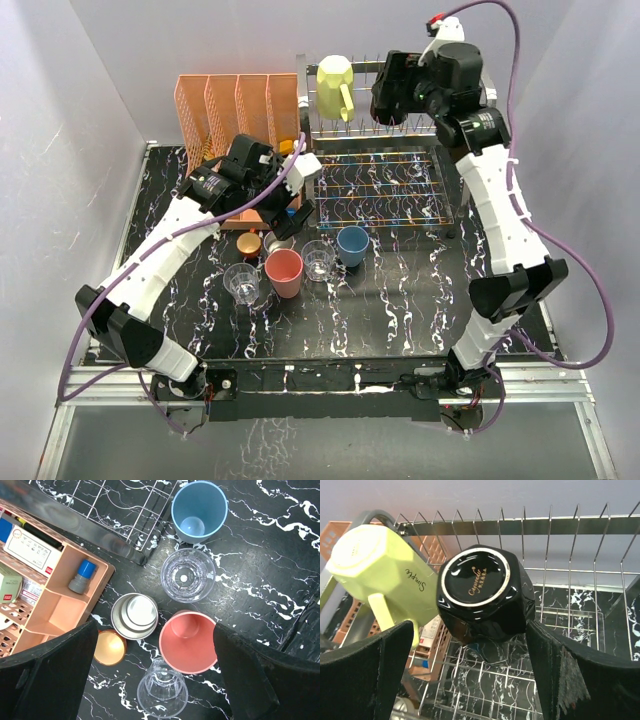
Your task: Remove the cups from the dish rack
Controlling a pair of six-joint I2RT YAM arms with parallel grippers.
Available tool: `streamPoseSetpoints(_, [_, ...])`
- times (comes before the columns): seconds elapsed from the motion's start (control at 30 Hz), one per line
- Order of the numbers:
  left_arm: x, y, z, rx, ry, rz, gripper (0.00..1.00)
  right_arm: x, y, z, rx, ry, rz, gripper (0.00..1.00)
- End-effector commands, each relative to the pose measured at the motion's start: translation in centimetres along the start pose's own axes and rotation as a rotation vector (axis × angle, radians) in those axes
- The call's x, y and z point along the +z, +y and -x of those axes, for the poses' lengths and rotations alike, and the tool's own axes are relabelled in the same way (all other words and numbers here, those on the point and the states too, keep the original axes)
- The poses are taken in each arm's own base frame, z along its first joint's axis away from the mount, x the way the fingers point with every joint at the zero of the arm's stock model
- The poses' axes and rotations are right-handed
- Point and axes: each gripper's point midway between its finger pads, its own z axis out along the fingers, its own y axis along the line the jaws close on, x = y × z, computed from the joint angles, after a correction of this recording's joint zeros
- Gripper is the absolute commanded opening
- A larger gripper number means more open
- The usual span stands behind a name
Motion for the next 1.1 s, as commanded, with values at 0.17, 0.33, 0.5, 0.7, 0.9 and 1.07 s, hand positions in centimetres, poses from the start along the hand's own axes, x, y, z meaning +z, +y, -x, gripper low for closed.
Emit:
streamPoseSetpoints(0.17, [-2.2, -1.0, 0.3, 0.0, -0.022, -0.018, 0.97, 1.2, -4.1, 2.4, -0.109, -0.105, -0.314, 0.98])
streamPoseSetpoints(0.33, [-2.0, -1.1, 0.2, 0.019, -0.014, -0.034, 0.97, 2.6, -4.4, 1.7, -0.118, -0.099, -0.331, 0.98])
streamPoseSetpoints(0.5, [-2.0, -1.1, 0.7, 0.022, -0.027, -0.041, 0.97, 4.6, -2.9, 0.5, -0.14, -0.067, -0.227, 0.98])
streamPoseSetpoints(0.7, [-1.8, -1.4, 0.7, 0.019, -0.032, -0.056, 0.97, 5.6, -3.7, -0.2, -0.153, -0.058, -0.258, 0.98])
streamPoseSetpoints(0.9, [-2.0, -2.0, 0.5, 0.02, -0.045, -0.079, 0.97, 6.2, -4.6, 0.1, -0.147, -0.102, -0.311, 0.95])
streamPoseSetpoints(1.07, [-2.1, -3.2, -0.1, 0.014, -0.047, -0.131, 0.97, 6.0, -4.7, 1.2, -0.153, -0.168, -0.315, 0.86])
